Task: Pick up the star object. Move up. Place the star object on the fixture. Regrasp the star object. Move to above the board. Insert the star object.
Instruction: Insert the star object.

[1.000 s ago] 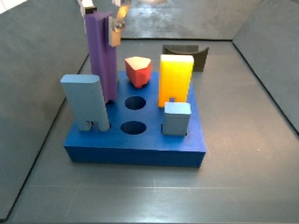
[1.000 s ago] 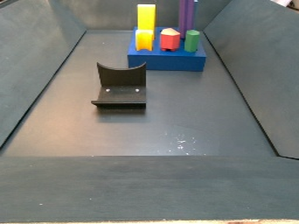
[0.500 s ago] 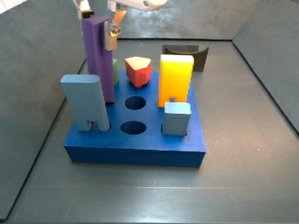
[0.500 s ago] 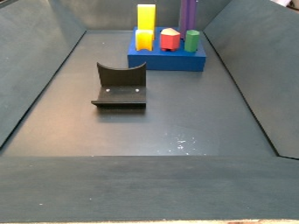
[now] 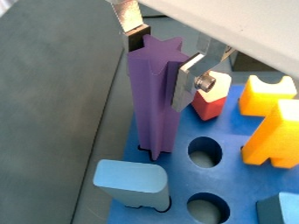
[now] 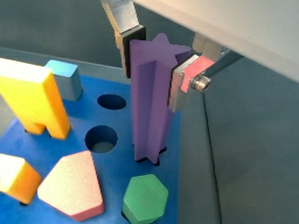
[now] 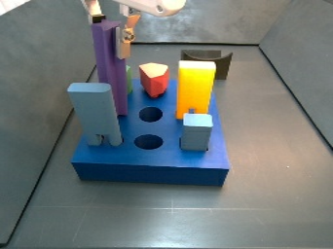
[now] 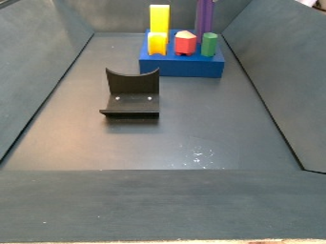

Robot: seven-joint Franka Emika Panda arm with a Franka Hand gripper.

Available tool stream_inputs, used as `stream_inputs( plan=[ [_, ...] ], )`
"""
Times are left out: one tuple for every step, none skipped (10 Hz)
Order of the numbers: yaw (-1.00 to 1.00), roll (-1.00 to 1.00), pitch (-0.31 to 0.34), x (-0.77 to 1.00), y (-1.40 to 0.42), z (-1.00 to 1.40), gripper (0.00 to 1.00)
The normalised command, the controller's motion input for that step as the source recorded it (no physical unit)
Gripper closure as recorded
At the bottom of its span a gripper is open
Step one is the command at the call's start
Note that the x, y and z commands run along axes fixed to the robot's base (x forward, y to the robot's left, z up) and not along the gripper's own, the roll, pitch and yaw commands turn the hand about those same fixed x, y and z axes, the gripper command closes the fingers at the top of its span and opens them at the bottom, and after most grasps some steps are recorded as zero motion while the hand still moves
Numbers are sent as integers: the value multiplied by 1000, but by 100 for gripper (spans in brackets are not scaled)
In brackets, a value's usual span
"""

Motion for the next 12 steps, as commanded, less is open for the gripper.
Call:
stream_inputs(
  plan=[
    [-240, -9, -81, 0, 0, -197, 100],
    [-151, -21, -59, -31, 0, -194, 100],
    [0, -4, -74, -157, 0, -203, 100],
    [89, 0, -139, -257, 0, -231, 100],
    [229, 11, -176, -129, 0, -280, 100],
    [289, 20, -187, 0, 0, -354, 100],
    [243, 0, -206, 191, 0, -577, 100],
    [149, 0, -227, 271, 0, -629, 100],
    [91, 0, -251, 191, 0, -614, 100],
    [69, 0, -274, 80, 0, -623, 100],
    [46, 21, -277, 20, -14, -669, 100],
    [26, 54, -253, 89, -89, -691, 100]
  ],
)
